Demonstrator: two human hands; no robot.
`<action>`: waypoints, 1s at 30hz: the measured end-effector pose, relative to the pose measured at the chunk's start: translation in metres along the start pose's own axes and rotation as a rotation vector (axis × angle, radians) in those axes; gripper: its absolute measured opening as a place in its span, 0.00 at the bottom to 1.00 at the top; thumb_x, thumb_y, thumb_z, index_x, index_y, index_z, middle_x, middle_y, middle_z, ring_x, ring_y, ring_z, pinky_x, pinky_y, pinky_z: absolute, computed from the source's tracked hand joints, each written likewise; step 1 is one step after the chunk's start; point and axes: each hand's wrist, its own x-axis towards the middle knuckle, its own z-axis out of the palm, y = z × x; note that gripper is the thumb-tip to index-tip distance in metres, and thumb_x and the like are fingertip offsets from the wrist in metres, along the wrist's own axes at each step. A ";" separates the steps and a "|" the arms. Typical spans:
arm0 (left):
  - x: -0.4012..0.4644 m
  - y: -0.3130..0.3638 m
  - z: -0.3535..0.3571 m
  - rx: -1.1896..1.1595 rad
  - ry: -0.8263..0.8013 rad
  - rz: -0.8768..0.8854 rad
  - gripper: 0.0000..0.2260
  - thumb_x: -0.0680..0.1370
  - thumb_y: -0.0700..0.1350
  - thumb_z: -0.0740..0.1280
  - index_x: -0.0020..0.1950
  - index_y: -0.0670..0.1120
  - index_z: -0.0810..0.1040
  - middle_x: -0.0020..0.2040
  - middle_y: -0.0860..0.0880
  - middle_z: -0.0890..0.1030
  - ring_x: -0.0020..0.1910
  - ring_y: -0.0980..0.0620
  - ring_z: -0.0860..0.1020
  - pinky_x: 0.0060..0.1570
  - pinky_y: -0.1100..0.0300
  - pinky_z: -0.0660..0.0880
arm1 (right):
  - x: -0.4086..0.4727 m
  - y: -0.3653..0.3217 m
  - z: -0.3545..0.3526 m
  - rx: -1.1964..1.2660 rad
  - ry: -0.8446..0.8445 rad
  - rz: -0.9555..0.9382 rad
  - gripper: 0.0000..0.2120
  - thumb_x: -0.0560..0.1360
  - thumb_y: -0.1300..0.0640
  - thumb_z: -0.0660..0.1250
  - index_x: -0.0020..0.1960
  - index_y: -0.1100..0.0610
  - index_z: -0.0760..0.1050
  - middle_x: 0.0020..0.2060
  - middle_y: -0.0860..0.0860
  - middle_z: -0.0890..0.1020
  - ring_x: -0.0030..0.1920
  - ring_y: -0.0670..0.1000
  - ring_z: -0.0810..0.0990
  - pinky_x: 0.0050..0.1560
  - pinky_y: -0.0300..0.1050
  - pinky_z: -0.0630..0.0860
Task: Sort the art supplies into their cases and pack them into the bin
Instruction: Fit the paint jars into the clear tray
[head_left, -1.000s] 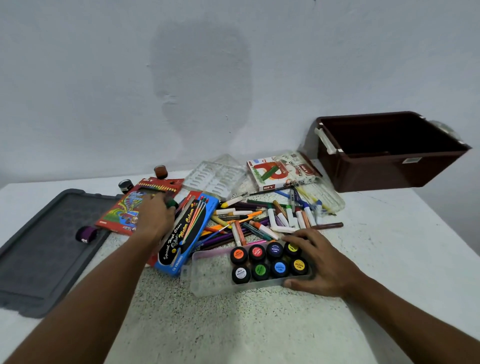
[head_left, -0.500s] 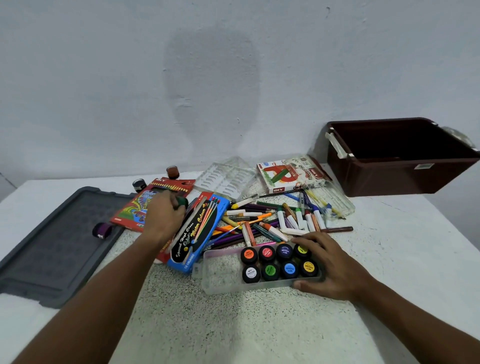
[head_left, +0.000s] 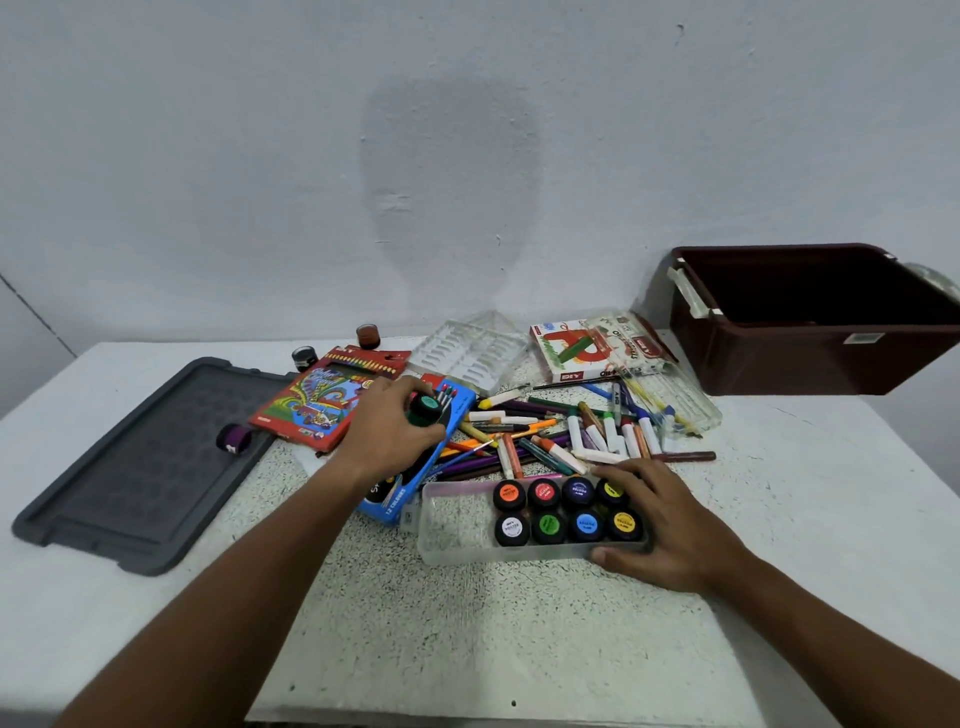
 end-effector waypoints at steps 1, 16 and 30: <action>-0.001 0.003 -0.001 -0.004 0.007 0.021 0.18 0.69 0.43 0.74 0.57 0.48 0.76 0.52 0.46 0.73 0.50 0.49 0.73 0.47 0.59 0.70 | 0.000 0.000 0.000 -0.002 -0.001 0.000 0.40 0.66 0.25 0.63 0.73 0.41 0.60 0.61 0.42 0.67 0.62 0.43 0.65 0.58 0.45 0.73; -0.039 0.020 0.017 -0.137 -0.153 0.099 0.18 0.67 0.35 0.77 0.54 0.45 0.78 0.46 0.53 0.78 0.45 0.57 0.78 0.40 0.77 0.72 | -0.001 0.001 0.002 -0.016 0.007 -0.015 0.40 0.66 0.25 0.62 0.72 0.41 0.60 0.61 0.42 0.67 0.61 0.45 0.67 0.59 0.47 0.71; -0.056 0.002 0.049 0.154 -0.169 0.238 0.19 0.68 0.44 0.75 0.57 0.44 0.79 0.50 0.46 0.74 0.49 0.48 0.76 0.51 0.54 0.76 | -0.003 -0.001 0.001 -0.006 0.025 -0.013 0.39 0.66 0.26 0.62 0.72 0.42 0.61 0.60 0.43 0.68 0.60 0.45 0.67 0.59 0.47 0.72</action>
